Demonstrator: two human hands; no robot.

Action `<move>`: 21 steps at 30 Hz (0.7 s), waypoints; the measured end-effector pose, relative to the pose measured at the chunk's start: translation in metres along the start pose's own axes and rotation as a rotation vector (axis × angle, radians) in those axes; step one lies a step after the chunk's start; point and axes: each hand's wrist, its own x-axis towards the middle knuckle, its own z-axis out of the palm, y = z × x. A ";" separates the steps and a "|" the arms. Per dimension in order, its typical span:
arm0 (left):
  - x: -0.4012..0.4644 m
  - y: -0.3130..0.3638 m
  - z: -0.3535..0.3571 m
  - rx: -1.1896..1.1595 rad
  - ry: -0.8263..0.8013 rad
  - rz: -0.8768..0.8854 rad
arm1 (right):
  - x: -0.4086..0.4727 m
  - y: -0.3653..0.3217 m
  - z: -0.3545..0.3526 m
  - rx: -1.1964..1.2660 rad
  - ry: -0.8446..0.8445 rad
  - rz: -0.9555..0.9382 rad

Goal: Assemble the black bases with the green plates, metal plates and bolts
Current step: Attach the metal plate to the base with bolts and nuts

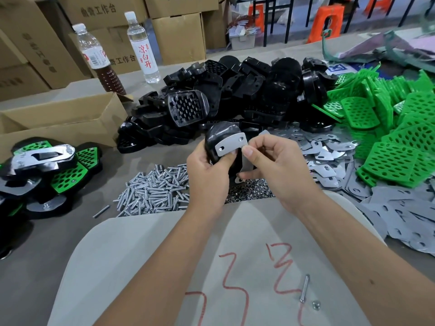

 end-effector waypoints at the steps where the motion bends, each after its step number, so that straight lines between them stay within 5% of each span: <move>1: 0.000 0.000 0.000 -0.003 0.000 0.002 | 0.000 0.000 0.000 -0.001 -0.006 0.000; 21: 0.000 0.002 0.001 0.021 -0.126 -0.128 | 0.006 0.002 -0.005 -0.032 0.109 0.067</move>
